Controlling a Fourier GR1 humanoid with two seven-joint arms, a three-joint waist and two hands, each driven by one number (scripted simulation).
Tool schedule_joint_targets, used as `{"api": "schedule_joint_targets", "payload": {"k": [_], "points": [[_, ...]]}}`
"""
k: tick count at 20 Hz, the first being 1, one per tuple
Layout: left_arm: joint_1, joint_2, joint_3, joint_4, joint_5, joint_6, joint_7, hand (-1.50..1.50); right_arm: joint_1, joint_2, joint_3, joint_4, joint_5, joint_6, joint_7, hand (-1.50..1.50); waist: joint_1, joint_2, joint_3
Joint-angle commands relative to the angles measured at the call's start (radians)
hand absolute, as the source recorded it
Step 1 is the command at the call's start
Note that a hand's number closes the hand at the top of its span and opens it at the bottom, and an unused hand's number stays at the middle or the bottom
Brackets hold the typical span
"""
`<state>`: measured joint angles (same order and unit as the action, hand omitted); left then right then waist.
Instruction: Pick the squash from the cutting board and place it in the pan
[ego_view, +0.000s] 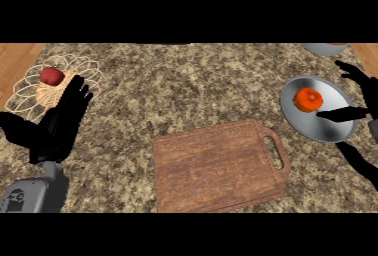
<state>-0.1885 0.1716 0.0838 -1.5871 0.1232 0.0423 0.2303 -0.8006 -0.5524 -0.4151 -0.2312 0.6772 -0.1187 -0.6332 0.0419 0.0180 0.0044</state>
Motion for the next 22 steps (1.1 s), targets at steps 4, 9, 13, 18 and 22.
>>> {"api": "schedule_joint_targets", "payload": {"k": [4,9,13,18,22], "points": [[0.004,-0.022,-0.016,-0.015,-0.007,0.019,0.026,0.0,0.003,-0.158,-0.164,0.066,-0.179,0.298,-0.086,-1.5,-0.011,-0.002,0.001],[0.003,0.01,0.013,0.012,-0.003,-0.002,0.001,0.0,0.094,-0.276,-0.235,0.098,-0.257,0.508,-0.174,-1.5,-0.021,0.0,0.001],[-0.004,-0.011,0.007,0.019,-0.008,0.012,-0.011,0.0,0.142,-0.319,-0.264,0.119,-0.298,0.685,-0.224,-1.5,-0.019,0.001,0.002],[-0.008,-0.029,-0.021,-0.017,-0.028,0.038,0.035,0.0,0.227,-0.36,-0.248,0.078,-0.298,0.75,-0.288,-1.5,-0.021,-0.003,0.003],[-0.01,0.001,0.018,0.0,0.002,0.008,0.021,0.0,0.294,-0.385,-0.24,0.061,-0.302,0.762,-0.313,-1.5,-0.025,-0.004,0.003]]}}
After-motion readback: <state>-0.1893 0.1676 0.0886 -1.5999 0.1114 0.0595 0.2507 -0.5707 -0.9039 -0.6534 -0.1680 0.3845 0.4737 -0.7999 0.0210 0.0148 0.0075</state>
